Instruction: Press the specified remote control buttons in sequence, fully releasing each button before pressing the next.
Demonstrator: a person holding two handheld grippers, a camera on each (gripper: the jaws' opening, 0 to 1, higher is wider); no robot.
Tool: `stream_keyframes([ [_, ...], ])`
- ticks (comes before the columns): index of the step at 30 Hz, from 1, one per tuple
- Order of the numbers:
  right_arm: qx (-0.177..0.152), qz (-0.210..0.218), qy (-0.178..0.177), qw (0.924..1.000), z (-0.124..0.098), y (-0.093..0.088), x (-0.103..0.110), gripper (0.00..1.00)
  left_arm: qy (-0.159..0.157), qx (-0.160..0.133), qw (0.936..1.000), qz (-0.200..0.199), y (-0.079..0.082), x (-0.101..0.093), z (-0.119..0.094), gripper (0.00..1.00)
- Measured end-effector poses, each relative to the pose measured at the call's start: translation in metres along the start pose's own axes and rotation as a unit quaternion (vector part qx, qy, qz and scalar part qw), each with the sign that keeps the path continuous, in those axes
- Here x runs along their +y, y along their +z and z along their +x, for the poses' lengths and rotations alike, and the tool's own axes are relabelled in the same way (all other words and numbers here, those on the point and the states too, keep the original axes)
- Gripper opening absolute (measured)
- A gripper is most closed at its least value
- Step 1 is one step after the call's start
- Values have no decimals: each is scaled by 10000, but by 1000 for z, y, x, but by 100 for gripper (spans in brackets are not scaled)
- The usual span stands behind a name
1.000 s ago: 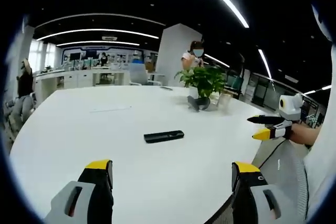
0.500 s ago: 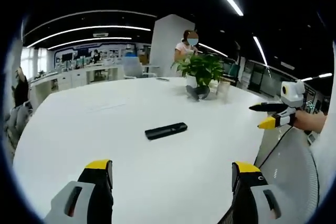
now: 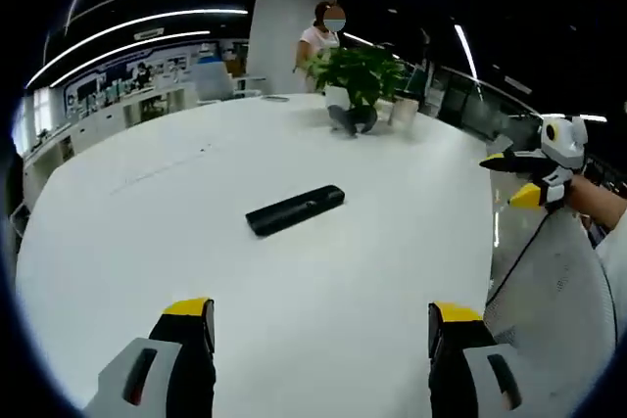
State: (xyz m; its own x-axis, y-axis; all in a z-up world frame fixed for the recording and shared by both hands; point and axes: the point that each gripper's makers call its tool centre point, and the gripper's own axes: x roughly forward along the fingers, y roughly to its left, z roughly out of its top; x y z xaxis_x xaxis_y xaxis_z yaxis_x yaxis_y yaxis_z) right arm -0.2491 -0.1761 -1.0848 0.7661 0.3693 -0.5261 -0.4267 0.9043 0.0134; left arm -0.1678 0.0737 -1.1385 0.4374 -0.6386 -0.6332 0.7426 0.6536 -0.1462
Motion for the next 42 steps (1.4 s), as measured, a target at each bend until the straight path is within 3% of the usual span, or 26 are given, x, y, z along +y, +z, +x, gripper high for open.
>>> stream_keyframes([
  [3,128,27,7,9999,0,-5,-1,66,-86,299,9985,440,-1,14,19,89],
  [9,384,86,230,9990,3,-14,4,52,-404,580,9961,525,12,32,52,71],
  [14,596,237,220,9977,7,-22,0,45,-529,963,9899,894,28,48,76,56],
  [16,629,275,197,9974,8,-23,-2,45,-417,1161,9846,1241,35,59,84,56],
  [19,623,356,199,9972,6,-24,-2,45,-417,1410,9714,1863,46,66,95,55],
  [22,657,394,212,9968,7,-27,-4,43,-477,1619,9629,2108,50,68,106,53],
  [26,678,428,199,9966,7,-29,-6,42,-968,1891,9495,2311,49,53,118,49],
  [27,678,431,202,9966,8,-29,-6,42,-1017,2007,9445,2392,47,52,120,47],
  [29,680,428,234,9965,8,-29,-6,39,-1070,2300,9269,2768,43,51,125,43],
  [31,674,414,246,9966,8,-28,-5,38,-1106,2436,9158,2994,42,49,130,39],
  [33,655,411,267,9966,8,-28,-5,36,-1170,2425,9183,2902,48,46,135,33],
  [35,680,411,315,9963,10,-29,-3,33,-1219,2670,9156,2747,45,44,135,25],
  [36,707,398,343,9961,10,-30,-2,31,-1276,2693,9064,2993,46,42,135,23],
  [37,711,387,356,9961,11,-30,-1,30,-1173,2769,9015,3113,45,44,134,23],
  [42,672,357,477,9960,13,-28,4,25,-1180,2857,8973,3151,37,33,127,22],
])
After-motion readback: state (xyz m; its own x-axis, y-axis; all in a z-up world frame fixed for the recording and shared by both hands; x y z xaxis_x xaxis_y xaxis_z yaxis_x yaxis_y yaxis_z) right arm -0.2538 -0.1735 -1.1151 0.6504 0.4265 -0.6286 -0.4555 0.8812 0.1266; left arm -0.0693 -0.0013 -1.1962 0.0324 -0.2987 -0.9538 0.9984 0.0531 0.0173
